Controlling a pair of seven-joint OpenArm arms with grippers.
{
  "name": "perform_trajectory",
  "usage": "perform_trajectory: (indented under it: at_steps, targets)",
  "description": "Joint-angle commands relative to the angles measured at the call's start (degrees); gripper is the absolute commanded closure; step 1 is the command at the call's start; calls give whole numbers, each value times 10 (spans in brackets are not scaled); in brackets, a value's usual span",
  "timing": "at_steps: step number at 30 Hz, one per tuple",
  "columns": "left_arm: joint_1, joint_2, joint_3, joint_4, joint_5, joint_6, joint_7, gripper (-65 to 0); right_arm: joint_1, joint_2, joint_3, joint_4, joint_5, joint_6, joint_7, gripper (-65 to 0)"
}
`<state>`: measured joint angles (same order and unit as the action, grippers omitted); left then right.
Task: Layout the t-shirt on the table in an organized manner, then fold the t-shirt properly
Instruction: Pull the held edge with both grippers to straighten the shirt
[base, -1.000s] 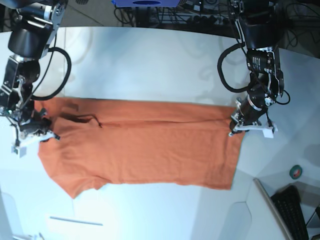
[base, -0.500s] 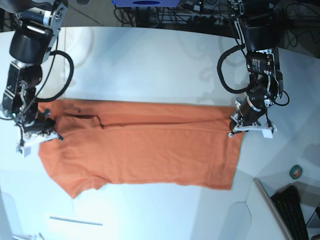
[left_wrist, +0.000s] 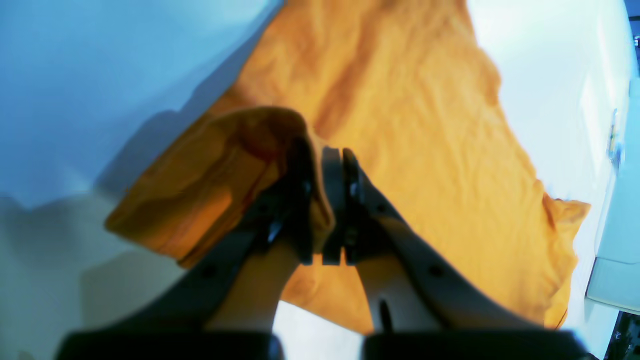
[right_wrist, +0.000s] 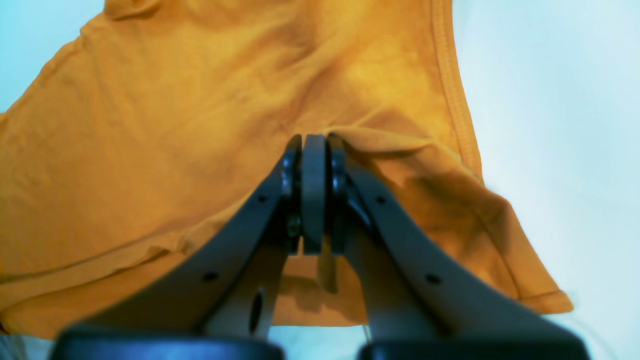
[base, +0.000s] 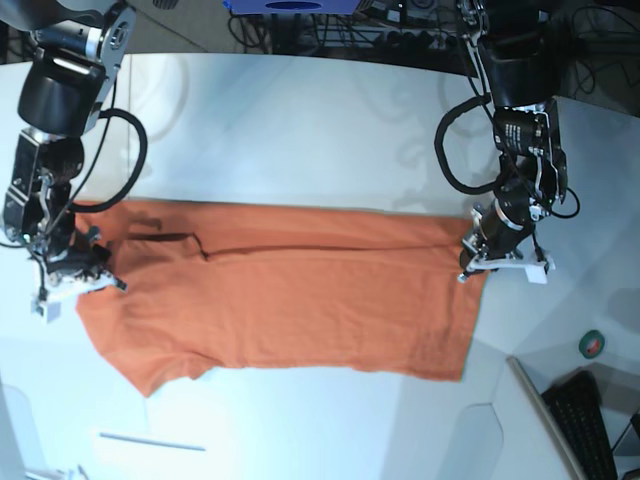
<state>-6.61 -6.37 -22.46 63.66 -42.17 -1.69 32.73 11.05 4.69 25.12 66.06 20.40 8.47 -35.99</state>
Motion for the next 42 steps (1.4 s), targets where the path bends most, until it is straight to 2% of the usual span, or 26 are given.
perform_trajectory:
  at_steps: [1,5,6,7,9,10,11,13,17,18,21,23,26,28,31,32,33,35,36,37,38,39,40,42]
  targets:
    - [-10,-5,-1,10,-6,-5,-9,0,12,6,0,8,4,1,9,0]
    - [-11,-5,-1,10,-6,-5,-9,0,11,7,0,8,4,1,8,-11]
    - [-11,-5,-1,10,-6,-5,-9,-38,11,7,1,8,4,1,8,-87]
    - [-12,-5,-1,10,-6,-5,-9,-112,10,7,2,8,4,1,8,-179]
    - [-18,-5,-1,10,-6,-5,-9,-248,10,6,4,9,5,1,8,-312]
    - [-20,-5,-1,11,-6,-5,-9,-314,9,5,4,11,5,1,8,-354]
    - [-24,-5,-1,12,-6,-7,-9,-370,3,5,4,12,6,2,10,-369]
    - [-29,-5,-1,14,-6,-8,-9,-436,-1,5,4,27,7,3,10,-369]
    - [-31,6,-1,33,-7,-14,-9,-490,-41,-5,2,111,8,4,9,-369]
    - [-28,9,-1,45,-7,-27,-9,-490,-55,-10,3,135,8,4,10,-369]
    - [-13,6,-6,64,-7,-99,-9,-490,-95,-20,4,208,8,5,11,-369]
    - [-13,5,-43,56,-5,-135,-9,-489,-116,-25,5,240,8,5,11,-369]
    - [-13,0,-95,39,-5,-139,-4,-481,-143,-26,5,274,8,5,11,-369]
    - [3,-11,-95,50,-6,-139,-3,-479,-156,-28,5,285,8,5,11,-368]
    - [50,-8,-77,92,-6,-139,-4,-476,-159,-31,6,279,8,5,11,-368]
    - [59,-7,-63,100,-6,-139,-4,-456,-159,-31,6,278,8,5,11,-368]
    - [63,-7,-42,104,-3,-139,-5,-408,-159,-35,3,274,8,5,11,-363]
    - [63,-7,-8,101,-2,-139,-6,-263,-157,-39,3,271,8,5,11,-312]
    - [62,-7,6,97,-2,-139,-7,-168,-156,-42,3,270,8,5,11,-264]
    - [57,-7,19,90,-2,-139,-7,-49,-155,-43,3,270,8,5,11,-188]
    - [48,-7,25,81,-2,-139,-8,0,-155,-44,2,270,8,5,11,-107]
    - [41,-7,25,72,-2,-139,-8,0,-155,-47,2,270,8,5,11,-20]
    - [33,-7,25,57,-2,-139,-8,0,-154,-53,5,270,8,5,11,0]
    - [22,-11,25,29,-2,-139,-8,0,-157,-60,6,270,8,5,11,0]
